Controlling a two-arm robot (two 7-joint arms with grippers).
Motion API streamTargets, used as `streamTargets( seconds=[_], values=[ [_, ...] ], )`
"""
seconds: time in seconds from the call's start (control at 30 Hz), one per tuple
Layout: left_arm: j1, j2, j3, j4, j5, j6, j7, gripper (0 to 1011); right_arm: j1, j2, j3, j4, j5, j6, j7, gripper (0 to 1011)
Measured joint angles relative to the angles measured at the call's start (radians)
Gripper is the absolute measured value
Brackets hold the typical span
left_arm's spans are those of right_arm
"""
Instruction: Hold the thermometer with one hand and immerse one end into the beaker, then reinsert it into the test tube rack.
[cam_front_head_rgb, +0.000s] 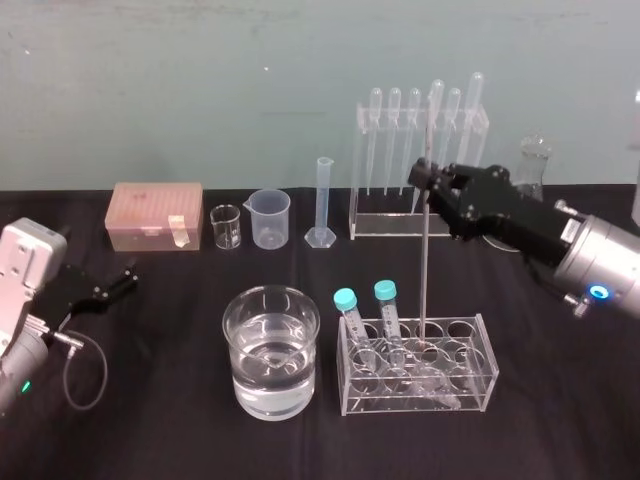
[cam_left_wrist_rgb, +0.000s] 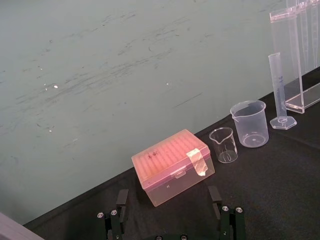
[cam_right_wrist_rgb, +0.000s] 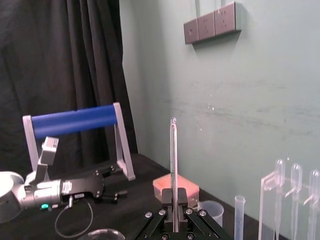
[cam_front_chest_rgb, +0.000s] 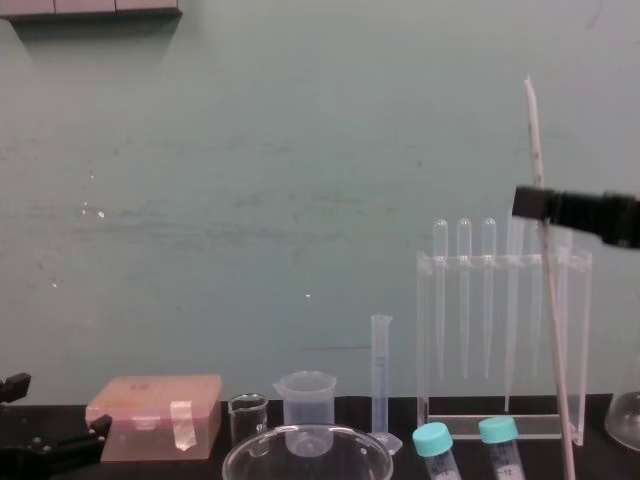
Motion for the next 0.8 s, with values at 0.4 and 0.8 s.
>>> streamTargets(
  seconds=[0.4, 0.8],
  values=[
    [0.0, 0.0, 0.0, 0.0, 0.0, 0.0, 0.0, 1008, -0.015, -0.022, -0.009, 0.041, -0.063, -0.011, -0.002, 57],
    [0.0, 0.0, 0.0, 0.0, 0.0, 0.0, 0.0, 1008, -0.011, -0.048, -0.006, 0.069, -0.096, -0.013, -0.001, 57]
  ],
)
